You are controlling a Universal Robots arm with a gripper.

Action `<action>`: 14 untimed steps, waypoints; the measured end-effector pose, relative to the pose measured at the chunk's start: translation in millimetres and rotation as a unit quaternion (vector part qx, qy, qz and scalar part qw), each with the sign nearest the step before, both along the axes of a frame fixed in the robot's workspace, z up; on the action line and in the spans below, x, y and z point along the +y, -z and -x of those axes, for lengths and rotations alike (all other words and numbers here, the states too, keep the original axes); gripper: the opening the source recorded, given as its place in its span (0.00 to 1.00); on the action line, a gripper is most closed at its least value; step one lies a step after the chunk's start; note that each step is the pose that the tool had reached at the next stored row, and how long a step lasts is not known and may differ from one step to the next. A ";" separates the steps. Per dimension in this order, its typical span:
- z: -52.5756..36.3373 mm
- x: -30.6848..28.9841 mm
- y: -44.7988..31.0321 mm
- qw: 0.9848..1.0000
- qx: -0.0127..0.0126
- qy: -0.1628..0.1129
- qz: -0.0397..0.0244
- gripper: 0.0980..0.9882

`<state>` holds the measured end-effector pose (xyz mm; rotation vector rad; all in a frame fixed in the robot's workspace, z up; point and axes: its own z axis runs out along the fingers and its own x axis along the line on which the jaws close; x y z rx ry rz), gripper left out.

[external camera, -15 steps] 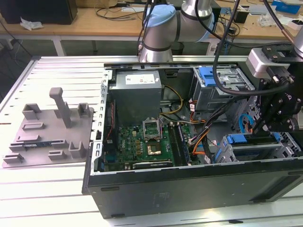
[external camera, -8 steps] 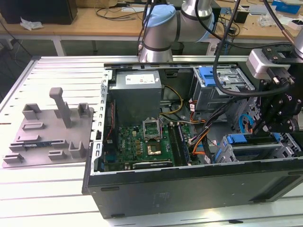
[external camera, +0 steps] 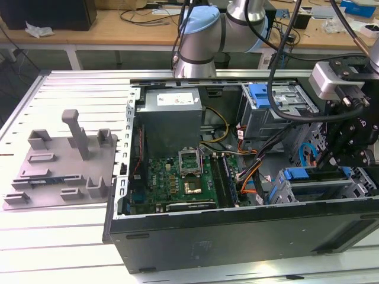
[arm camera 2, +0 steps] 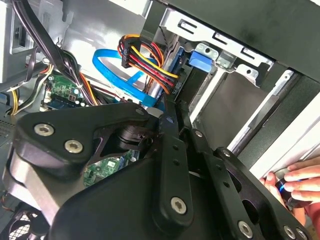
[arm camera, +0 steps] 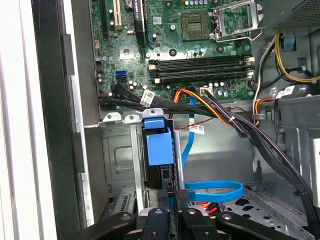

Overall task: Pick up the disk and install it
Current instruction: 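Insert the second disk wire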

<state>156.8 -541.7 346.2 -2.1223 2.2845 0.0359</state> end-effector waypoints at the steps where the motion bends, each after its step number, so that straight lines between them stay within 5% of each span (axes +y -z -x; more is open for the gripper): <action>1: 0.0 0.0 0.0 1.000 0.000 0.000 0.000 0.07; 14: 0.0 -0.2 0.7 1.000 -0.003 -0.002 -0.006 0.07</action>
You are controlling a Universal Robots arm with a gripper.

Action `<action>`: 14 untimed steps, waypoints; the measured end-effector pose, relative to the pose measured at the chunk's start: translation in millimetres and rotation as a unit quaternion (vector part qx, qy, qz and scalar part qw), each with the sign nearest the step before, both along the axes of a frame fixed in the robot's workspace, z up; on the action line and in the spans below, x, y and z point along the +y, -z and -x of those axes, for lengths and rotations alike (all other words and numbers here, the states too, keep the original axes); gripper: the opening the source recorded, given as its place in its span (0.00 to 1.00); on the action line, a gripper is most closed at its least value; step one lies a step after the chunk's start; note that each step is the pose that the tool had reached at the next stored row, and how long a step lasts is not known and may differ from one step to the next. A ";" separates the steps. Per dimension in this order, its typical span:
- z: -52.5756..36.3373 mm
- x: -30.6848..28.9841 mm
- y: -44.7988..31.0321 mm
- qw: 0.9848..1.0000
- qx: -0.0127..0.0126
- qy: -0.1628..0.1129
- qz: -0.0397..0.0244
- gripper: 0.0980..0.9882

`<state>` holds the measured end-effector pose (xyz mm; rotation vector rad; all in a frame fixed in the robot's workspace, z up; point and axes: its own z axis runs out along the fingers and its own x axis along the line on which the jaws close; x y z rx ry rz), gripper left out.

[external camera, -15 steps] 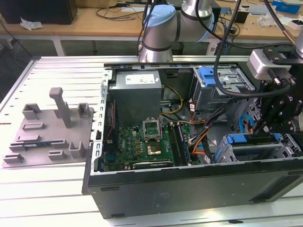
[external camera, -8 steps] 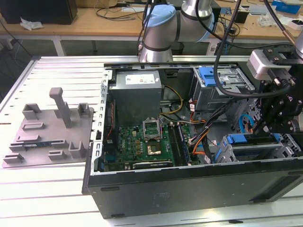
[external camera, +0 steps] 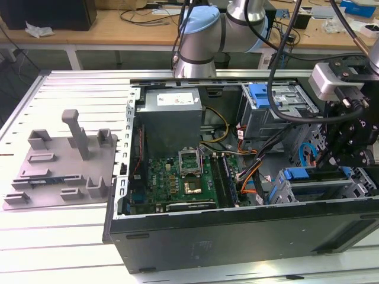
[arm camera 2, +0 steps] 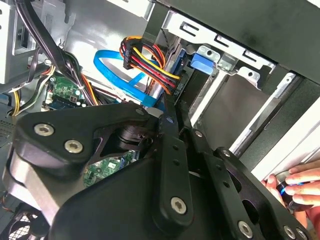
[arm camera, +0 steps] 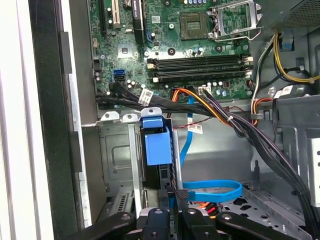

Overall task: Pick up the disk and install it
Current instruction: 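Insert the second disk wire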

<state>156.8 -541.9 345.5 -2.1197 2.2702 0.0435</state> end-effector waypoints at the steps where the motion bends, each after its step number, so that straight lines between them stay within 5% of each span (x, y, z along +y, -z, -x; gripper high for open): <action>1: 0.0 0.0 0.0 1.000 0.000 0.000 -0.001 0.07; 14: 0.0 0.0 3.2 1.000 -0.001 -0.007 -0.003 0.07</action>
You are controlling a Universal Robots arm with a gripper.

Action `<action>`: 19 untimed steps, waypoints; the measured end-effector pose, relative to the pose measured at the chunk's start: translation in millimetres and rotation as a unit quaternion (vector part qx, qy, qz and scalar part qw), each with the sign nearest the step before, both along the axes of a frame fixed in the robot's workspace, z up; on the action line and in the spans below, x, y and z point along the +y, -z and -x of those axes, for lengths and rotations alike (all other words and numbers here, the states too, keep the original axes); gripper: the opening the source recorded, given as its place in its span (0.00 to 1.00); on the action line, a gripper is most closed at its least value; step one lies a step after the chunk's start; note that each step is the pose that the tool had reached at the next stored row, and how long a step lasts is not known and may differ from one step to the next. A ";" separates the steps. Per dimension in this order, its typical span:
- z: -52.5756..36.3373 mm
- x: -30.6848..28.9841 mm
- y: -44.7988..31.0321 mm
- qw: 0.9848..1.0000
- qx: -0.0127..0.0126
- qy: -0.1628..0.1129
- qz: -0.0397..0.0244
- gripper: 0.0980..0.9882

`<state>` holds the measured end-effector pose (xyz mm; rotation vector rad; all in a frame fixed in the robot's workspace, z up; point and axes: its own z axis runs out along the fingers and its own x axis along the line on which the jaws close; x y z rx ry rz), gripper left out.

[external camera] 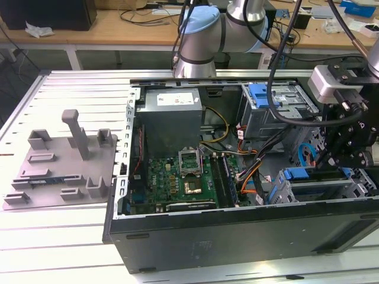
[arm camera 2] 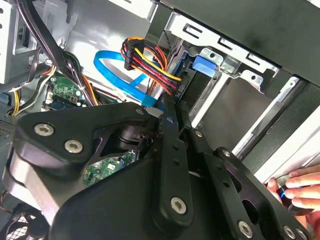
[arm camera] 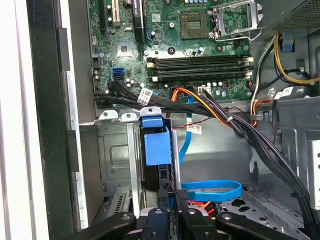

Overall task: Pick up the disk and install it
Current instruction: 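Insert the second disk wire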

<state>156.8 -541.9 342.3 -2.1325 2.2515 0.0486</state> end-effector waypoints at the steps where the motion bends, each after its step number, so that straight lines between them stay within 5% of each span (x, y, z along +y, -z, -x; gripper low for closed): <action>1: 0.0 0.0 0.2 1.000 0.000 0.000 0.000 0.07; 17: 2.2 0.0 5.7 1.000 0.000 -0.006 -0.001 0.07; 19: 2.2 0.0 4.9 1.000 0.000 -0.006 0.000 0.15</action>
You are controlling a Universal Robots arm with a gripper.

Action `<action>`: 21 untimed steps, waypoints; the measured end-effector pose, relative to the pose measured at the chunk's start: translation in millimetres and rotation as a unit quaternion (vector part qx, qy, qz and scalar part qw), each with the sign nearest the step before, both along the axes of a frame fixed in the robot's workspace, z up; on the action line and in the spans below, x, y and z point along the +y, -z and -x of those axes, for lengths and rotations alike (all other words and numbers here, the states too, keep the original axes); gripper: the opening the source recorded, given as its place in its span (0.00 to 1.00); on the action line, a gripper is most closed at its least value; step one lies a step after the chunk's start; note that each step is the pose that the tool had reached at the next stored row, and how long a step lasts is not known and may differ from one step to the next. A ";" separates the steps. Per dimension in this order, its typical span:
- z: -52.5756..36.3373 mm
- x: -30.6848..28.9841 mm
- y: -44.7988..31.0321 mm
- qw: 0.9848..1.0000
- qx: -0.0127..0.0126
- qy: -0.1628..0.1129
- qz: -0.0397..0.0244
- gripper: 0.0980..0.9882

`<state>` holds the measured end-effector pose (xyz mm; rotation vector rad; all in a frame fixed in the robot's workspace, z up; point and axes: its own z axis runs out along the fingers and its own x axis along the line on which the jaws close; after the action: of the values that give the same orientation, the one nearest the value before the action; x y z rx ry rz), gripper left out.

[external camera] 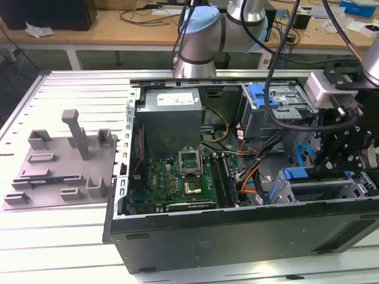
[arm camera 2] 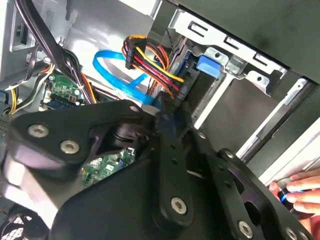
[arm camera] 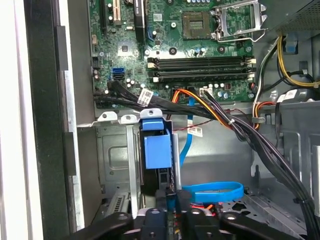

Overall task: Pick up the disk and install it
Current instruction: 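Insert the second disk wire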

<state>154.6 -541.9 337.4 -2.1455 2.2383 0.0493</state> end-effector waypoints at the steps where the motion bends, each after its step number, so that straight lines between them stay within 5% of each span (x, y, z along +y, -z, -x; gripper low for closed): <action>1: 0.0 0.0 -1.1 1.000 0.000 0.000 0.000 0.22; 7: -0.1 0.0 -19.0 1.000 0.000 0.000 0.000 0.30; 12: -0.1 0.0 -46.3 1.000 -0.001 0.000 0.000 0.30; 18: -0.1 -0.1 -48.7 1.000 -0.001 0.000 0.003 0.30; 19: -0.1 -0.1 -48.7 1.000 -0.001 0.000 0.005 0.13; 21: -0.1 0.0 -48.7 1.000 -0.001 0.000 0.005 0.01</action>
<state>154.7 -541.9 386.1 -2.1493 2.2417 0.0356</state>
